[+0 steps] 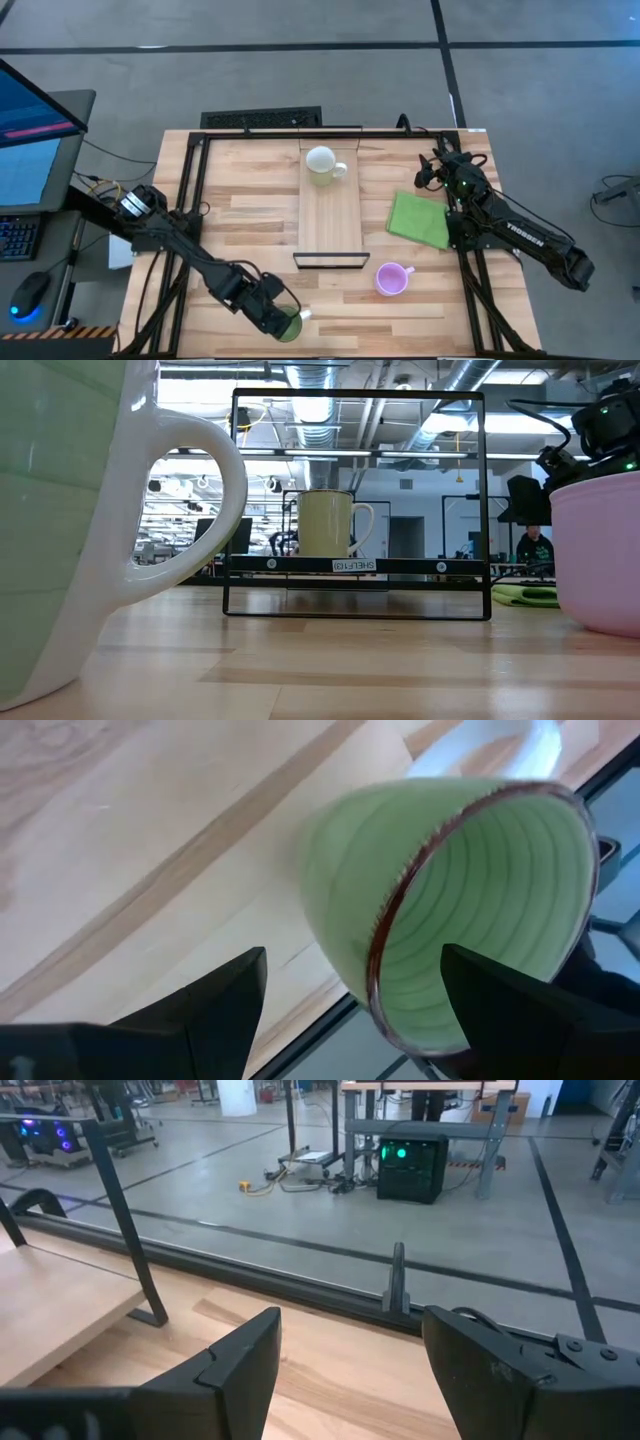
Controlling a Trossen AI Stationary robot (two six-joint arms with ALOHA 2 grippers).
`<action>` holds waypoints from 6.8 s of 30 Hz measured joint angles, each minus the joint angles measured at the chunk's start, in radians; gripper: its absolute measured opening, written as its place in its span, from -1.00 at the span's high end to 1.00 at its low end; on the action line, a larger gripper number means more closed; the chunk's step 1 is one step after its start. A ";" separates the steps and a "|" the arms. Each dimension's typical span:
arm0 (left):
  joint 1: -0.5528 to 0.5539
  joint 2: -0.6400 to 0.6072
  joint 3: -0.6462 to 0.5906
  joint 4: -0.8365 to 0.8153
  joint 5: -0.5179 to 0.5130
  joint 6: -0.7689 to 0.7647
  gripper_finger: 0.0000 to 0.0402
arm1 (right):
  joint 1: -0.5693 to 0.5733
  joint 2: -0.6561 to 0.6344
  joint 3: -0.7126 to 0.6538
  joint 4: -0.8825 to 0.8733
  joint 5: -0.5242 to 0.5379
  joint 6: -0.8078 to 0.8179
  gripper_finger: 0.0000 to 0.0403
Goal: Stack small to large cups/mugs on shelf
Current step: Put the green mug on the shelf
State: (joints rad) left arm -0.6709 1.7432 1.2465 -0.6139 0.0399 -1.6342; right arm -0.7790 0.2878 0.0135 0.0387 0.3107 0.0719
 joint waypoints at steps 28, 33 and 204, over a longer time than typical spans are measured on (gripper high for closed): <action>0.021 0.000 0.000 -0.007 0.024 0.027 -0.45 | 0.000 0.000 0.000 -0.001 -0.008 0.000 -0.33; 0.034 0.000 0.000 -0.025 0.052 0.020 -0.45 | 0.000 0.000 0.000 -0.002 -0.023 0.001 -0.33; 0.889 0.340 0.788 -0.742 -0.070 1.324 0.99 | 0.000 0.000 0.000 -0.003 -0.027 0.052 -0.33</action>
State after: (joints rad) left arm 0.2185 2.0832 2.0342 -1.3558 -0.0303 -0.3103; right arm -0.7788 0.2878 0.0132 0.0360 0.2836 0.1242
